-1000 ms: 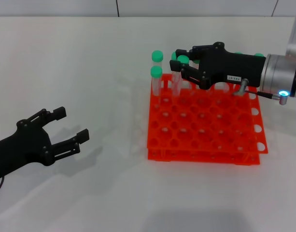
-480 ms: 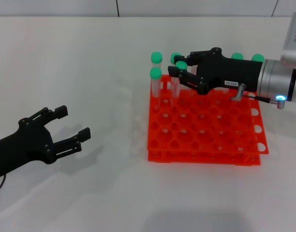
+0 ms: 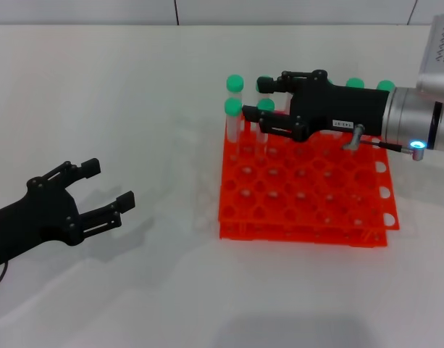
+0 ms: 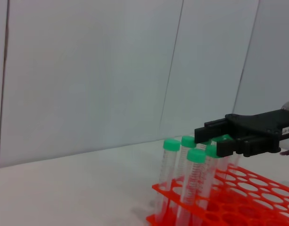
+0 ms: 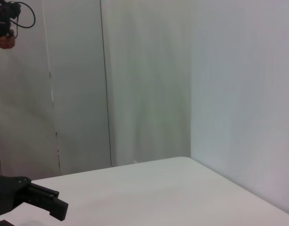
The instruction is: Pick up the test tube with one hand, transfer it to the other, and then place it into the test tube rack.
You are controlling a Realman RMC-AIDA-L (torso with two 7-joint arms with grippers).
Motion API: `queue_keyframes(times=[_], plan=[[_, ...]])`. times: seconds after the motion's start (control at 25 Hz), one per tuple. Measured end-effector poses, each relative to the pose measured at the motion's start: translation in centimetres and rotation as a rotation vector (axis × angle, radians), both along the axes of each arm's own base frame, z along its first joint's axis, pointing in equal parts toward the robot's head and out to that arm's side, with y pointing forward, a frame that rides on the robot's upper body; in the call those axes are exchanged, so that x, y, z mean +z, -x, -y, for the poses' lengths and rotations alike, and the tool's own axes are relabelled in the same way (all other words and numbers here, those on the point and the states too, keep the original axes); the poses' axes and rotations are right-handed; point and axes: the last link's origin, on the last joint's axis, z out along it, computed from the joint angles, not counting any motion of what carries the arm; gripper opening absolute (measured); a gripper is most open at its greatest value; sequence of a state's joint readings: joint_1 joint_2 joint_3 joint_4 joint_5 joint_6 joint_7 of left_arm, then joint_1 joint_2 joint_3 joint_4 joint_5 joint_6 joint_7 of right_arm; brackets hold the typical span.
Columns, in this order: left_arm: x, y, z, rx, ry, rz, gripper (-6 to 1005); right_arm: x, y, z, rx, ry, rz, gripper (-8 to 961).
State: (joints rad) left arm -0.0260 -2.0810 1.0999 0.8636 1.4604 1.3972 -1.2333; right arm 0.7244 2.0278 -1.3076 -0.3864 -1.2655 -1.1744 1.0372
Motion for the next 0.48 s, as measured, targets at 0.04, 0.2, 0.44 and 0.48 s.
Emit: queue_keyframes(times=[0.04,0.2,0.44,0.48], plan=[[0.0,0.0,0.0,0.000,0.000,0.000,894,0.0,0.0,0.0,0.000,-0.001,-0.001,390],[0.3,0.0,0.1,-0.001,-0.008,0.004,894,0.8,0.0,0.3,0.017,0.000,-0.030,468],[0.9,0.0,0.0,-0.015,-0.016,0.010,894,4.1,-2.1,2.2,0.056,-0.014,-0.072,601],[0.9,-0.1,-0.1,-0.021,-0.015,0.011,894,4.7,-2.9,2.5,0.042,-0.009,-0.062,624]])
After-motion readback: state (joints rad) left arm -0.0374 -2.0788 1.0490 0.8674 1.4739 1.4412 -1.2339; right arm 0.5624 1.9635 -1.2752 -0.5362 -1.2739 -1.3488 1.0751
